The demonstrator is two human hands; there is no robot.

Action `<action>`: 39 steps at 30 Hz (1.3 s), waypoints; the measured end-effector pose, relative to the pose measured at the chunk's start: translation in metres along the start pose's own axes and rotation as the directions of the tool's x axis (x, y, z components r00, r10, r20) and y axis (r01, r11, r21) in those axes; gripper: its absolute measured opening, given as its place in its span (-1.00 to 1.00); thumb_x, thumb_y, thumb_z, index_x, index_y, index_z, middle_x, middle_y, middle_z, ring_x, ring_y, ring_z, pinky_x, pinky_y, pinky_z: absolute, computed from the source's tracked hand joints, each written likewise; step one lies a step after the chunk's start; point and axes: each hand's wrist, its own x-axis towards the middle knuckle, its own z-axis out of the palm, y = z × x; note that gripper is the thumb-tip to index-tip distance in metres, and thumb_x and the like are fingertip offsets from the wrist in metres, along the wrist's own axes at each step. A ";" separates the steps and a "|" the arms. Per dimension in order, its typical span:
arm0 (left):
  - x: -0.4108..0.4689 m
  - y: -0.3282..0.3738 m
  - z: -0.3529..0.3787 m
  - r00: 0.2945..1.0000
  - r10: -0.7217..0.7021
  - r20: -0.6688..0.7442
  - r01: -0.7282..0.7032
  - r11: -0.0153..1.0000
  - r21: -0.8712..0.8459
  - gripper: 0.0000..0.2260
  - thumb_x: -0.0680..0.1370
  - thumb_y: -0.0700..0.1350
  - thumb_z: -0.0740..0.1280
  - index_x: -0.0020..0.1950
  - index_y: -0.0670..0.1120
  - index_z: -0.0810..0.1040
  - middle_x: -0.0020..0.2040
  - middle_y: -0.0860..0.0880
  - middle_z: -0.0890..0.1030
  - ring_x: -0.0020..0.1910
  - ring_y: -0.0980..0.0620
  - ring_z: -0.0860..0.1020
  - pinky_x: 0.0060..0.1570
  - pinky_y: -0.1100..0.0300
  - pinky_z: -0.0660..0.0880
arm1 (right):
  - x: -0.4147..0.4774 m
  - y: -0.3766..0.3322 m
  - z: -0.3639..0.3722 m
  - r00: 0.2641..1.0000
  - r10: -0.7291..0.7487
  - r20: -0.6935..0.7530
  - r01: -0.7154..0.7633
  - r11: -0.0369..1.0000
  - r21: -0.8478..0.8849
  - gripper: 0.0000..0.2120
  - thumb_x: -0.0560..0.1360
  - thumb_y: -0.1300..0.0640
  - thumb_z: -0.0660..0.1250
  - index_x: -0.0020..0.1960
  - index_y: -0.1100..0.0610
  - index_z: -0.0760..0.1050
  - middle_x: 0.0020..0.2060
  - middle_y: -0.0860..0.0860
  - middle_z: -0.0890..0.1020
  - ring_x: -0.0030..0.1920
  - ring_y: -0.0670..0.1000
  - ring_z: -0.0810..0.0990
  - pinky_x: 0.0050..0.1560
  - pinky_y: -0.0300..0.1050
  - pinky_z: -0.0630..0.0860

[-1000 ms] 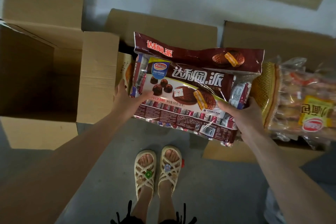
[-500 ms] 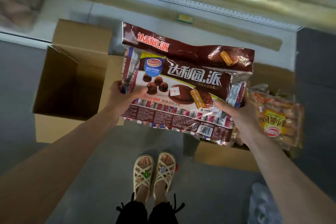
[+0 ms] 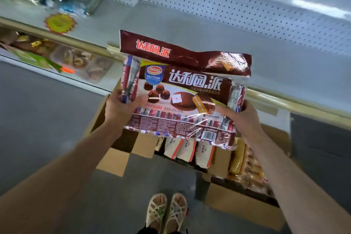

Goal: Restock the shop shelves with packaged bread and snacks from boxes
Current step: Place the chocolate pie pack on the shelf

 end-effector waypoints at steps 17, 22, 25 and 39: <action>-0.096 0.211 -0.176 0.882 0.321 -0.345 -0.419 0.869 -0.262 -0.58 0.34 -0.06 0.58 0.12 -0.08 0.53 -0.12 0.09 0.64 -0.13 0.09 0.63 -0.12 0.20 0.55 | -0.109 -0.279 0.034 0.849 -0.521 0.084 0.515 0.853 0.084 -0.46 0.29 0.08 0.59 0.21 0.05 0.49 -0.08 -0.16 0.65 -0.09 -0.16 0.63 -0.08 -0.19 0.51; -0.118 0.227 -0.228 0.831 0.330 -0.448 -0.490 0.817 -0.305 -0.55 0.30 -0.01 0.61 0.10 -0.05 0.53 -0.08 0.06 0.67 -0.08 0.02 0.65 0.02 0.09 0.56 | -0.134 -0.320 0.069 0.772 -0.627 0.104 0.609 0.776 0.165 -0.59 0.34 0.04 0.56 0.13 -0.06 0.51 -0.11 -0.21 0.65 -0.15 -0.25 0.63 -0.13 -0.30 0.49; -0.126 0.228 -0.259 0.801 0.350 -0.485 -0.522 0.805 -0.281 -0.58 0.32 -0.03 0.59 0.09 -0.04 0.53 -0.06 0.06 0.67 -0.08 0.04 0.65 0.06 0.03 0.58 | -0.149 -0.335 0.094 0.746 -0.655 0.120 0.629 0.752 0.196 -0.57 0.37 0.04 0.54 0.19 -0.01 0.51 -0.08 -0.16 0.65 -0.11 -0.22 0.61 -0.17 -0.30 0.47; -0.137 0.189 -0.480 0.730 0.348 -0.588 -0.593 0.750 -0.293 -0.56 0.35 -0.06 0.58 0.14 -0.10 0.53 -0.06 0.00 0.69 -0.14 0.00 0.69 -0.07 0.01 0.63 | -0.256 -0.380 0.292 0.668 -0.713 0.214 0.670 0.701 0.244 -0.34 0.32 -0.07 0.56 0.34 0.03 0.41 0.15 -0.03 0.60 0.01 -0.05 0.62 -0.03 -0.10 0.55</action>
